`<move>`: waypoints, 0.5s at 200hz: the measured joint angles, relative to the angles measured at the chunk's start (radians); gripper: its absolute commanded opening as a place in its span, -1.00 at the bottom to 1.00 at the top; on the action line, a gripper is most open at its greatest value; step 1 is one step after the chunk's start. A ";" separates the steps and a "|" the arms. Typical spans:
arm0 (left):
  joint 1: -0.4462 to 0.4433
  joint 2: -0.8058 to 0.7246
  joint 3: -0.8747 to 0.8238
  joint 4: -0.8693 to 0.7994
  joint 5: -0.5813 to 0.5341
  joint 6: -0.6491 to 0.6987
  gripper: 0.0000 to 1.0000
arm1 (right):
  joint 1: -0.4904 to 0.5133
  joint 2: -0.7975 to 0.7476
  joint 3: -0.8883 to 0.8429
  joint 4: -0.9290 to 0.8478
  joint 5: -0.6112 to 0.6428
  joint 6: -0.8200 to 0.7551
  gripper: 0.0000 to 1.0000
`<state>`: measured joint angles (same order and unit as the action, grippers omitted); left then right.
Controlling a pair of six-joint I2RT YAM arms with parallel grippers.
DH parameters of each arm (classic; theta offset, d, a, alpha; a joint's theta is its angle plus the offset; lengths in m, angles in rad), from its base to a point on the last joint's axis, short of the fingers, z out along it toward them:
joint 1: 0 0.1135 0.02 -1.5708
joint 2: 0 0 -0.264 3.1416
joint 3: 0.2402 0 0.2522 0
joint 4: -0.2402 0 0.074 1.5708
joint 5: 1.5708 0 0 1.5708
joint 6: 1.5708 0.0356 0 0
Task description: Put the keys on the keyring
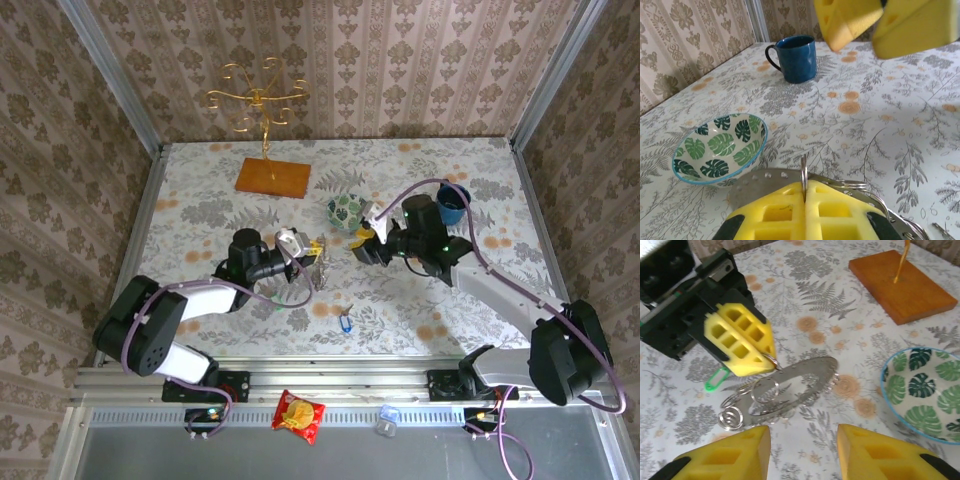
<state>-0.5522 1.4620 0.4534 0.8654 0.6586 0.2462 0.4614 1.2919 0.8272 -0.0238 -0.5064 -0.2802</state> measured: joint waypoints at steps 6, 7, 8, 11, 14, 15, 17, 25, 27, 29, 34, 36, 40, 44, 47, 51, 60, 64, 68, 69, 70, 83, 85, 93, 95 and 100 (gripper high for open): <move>0.005 0.007 0.000 0.014 0.008 -0.008 -1.00 | -0.001 0.013 0.002 0.007 -0.001 -0.006 -0.35; 0.005 0.009 0.000 0.018 0.009 -0.008 -1.00 | -0.001 0.015 0.002 0.008 -0.001 -0.008 -0.36; 0.005 0.010 0.000 0.019 0.011 -0.009 -1.00 | -0.001 0.019 0.002 0.010 -0.002 -0.010 -0.36; 0.005 0.012 0.000 0.025 0.014 -0.013 -1.00 | -0.001 0.026 0.002 0.012 -0.003 -0.008 -0.37; 0.007 0.015 0.000 0.031 0.018 -0.017 -1.00 | 0.000 0.035 0.003 0.019 -0.003 -0.014 -0.39; 0.007 0.016 0.000 0.032 0.019 -0.018 -1.00 | 0.000 0.040 0.003 0.020 -0.003 -0.014 -0.39; 0.009 0.017 0.000 0.037 0.022 -0.019 -1.00 | 0.000 0.046 0.003 0.023 -0.004 -0.013 -0.39; 0.011 0.023 0.000 0.051 0.031 -0.027 -1.00 | 0.003 0.078 0.008 0.034 -0.005 -0.019 -0.40; 0.011 0.024 0.000 0.053 0.033 -0.028 -1.00 | 0.004 0.089 0.009 0.039 -0.005 -0.021 -0.41; 0.011 0.025 0.000 0.056 0.035 -0.030 -1.00 | 0.005 0.095 0.010 0.042 -0.006 -0.023 -0.41; 0.013 0.028 0.000 0.060 0.039 -0.033 -1.00 | 0.007 0.119 0.012 0.053 -0.006 -0.026 -0.41; 0.013 0.029 0.000 0.061 0.042 -0.034 -1.00 | 0.008 0.130 0.014 0.056 -0.006 -0.029 -0.41; 0.014 0.030 0.000 0.063 0.045 -0.035 -1.00 | 0.010 0.147 0.016 0.064 -0.006 -0.032 -0.40; 0.016 0.031 0.000 0.063 0.048 -0.037 -1.00 | 0.013 0.167 0.018 0.072 -0.006 -0.035 -0.40; 0.016 0.031 0.000 0.063 0.051 -0.038 -1.00 | 0.014 0.180 0.020 0.077 -0.006 -0.036 -0.39; 0.016 0.031 0.000 0.063 0.053 -0.038 -1.00 | 0.019 0.198 0.023 0.083 -0.006 -0.039 -0.39; 0.016 0.031 0.000 0.063 0.056 -0.038 -1.00 | 0.029 0.232 0.029 0.098 -0.006 -0.042 -0.36; 0.016 0.031 0.000 0.063 0.057 -0.038 -1.00 | 0.033 0.243 0.032 0.103 -0.007 -0.044 -0.36; 0.016 0.031 0.000 0.062 0.059 -0.038 -1.00 | 0.038 0.256 0.035 0.109 -0.008 -0.046 -0.35; 0.016 0.031 0.000 0.062 0.060 -0.038 -1.00 | 0.039 0.259 0.037 0.110 -0.008 -0.047 -0.34; 0.016 0.031 0.000 0.062 0.060 -0.038 -1.00 | 0.040 0.261 0.037 0.111 -0.009 -0.047 -0.34; 0.016 0.031 0.000 0.058 0.062 -0.037 -1.00 | 0.052 0.289 0.048 0.138 -0.018 -0.051 -0.31; 0.016 0.031 0.000 0.056 0.063 -0.037 -1.00 | 0.053 0.291 0.049 0.141 -0.019 -0.052 -0.31; 0.016 0.031 0.000 0.052 0.064 -0.037 -1.00 | 0.057 0.299 0.053 0.156 -0.024 -0.054 -0.30; 0.016 0.031 0.000 0.050 0.064 -0.037 -1.00 | 0.059 0.300 0.053 0.158 -0.026 -0.054 -0.30; 0.016 0.031 0.000 0.048 0.064 -0.037 -1.00 | 0.061 0.301 0.055 0.167 -0.027 -0.055 -0.29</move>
<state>-0.5358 1.4925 0.4534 0.9131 0.7223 0.2092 0.5220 1.5929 0.8825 0.1432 -0.5339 -0.3347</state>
